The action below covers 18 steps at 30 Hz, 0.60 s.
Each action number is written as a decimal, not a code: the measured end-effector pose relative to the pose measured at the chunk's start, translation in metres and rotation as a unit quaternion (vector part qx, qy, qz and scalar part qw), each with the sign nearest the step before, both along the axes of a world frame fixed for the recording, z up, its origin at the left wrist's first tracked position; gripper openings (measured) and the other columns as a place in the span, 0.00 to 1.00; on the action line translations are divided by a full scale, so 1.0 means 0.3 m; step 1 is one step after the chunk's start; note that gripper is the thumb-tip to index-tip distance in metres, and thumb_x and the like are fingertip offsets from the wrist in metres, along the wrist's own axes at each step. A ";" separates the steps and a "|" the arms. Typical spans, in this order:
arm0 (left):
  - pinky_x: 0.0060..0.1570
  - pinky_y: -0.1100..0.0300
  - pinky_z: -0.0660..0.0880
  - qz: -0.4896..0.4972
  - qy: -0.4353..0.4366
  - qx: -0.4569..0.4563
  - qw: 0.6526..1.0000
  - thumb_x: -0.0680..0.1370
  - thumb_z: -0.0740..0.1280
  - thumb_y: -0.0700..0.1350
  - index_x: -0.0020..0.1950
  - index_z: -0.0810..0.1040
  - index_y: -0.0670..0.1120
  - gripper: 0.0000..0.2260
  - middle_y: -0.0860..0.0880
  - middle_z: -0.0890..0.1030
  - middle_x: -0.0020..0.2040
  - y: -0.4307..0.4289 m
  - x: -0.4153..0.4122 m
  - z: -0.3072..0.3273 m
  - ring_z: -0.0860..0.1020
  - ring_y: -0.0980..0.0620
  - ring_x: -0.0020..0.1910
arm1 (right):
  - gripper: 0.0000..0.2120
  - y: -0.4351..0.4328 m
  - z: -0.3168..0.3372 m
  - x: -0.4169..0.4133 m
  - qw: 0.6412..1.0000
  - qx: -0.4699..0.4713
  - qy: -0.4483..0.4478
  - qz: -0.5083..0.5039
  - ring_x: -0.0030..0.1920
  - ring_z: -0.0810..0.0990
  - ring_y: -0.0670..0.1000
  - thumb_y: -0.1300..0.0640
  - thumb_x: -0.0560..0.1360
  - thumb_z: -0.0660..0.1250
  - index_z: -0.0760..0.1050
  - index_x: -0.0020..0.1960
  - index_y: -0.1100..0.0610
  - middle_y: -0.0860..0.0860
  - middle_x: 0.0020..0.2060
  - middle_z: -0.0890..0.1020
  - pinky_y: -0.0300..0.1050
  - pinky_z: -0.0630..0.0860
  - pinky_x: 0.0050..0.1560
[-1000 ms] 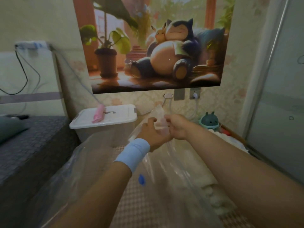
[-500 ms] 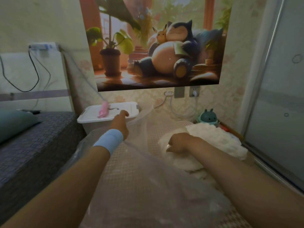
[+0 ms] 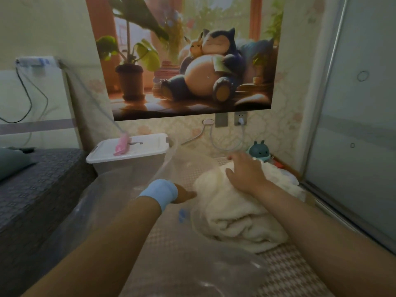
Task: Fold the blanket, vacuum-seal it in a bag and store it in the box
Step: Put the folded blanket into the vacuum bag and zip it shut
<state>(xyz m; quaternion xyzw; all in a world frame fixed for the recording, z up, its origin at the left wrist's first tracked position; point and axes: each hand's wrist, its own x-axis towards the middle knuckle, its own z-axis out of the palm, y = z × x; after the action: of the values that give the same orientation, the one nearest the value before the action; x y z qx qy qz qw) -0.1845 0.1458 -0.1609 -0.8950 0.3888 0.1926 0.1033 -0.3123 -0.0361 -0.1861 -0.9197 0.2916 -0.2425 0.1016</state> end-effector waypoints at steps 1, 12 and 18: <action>0.72 0.50 0.56 0.014 -0.006 -0.025 1.000 0.81 0.46 0.64 0.77 0.57 0.43 0.33 0.42 0.59 0.77 -0.032 -0.015 0.014 0.59 0.43 0.75 | 0.27 -0.049 -0.009 -0.026 0.997 0.018 0.060 -0.045 0.72 0.65 0.56 0.42 0.78 0.57 0.63 0.75 0.51 0.53 0.72 0.68 0.62 0.61 0.71; 0.67 0.49 0.67 -0.188 -0.081 -0.110 0.973 0.76 0.64 0.58 0.75 0.60 0.52 0.30 0.44 0.63 0.74 -0.449 -0.260 -0.006 0.66 0.43 0.70 | 0.47 -0.250 -0.099 -0.258 0.940 0.304 -0.058 -0.143 0.76 0.61 0.59 0.35 0.69 0.72 0.58 0.79 0.56 0.57 0.77 0.62 0.53 0.60 0.74; 0.67 0.46 0.66 -0.157 -0.109 -0.089 0.978 0.78 0.58 0.59 0.77 0.55 0.53 0.29 0.44 0.59 0.75 -0.512 -0.165 -0.098 0.64 0.40 0.71 | 0.48 -0.136 -0.292 -0.307 0.650 0.548 -0.418 -0.321 0.62 0.77 0.61 0.32 0.59 0.78 0.71 0.69 0.58 0.59 0.64 0.77 0.50 0.72 0.61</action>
<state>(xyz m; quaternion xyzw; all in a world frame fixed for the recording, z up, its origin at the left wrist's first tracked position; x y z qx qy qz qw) -0.2340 -0.0078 -0.1904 -0.8439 0.5266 0.0403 0.0944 -0.4043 -0.0769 -0.2737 -0.3470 0.5750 -0.4150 0.6138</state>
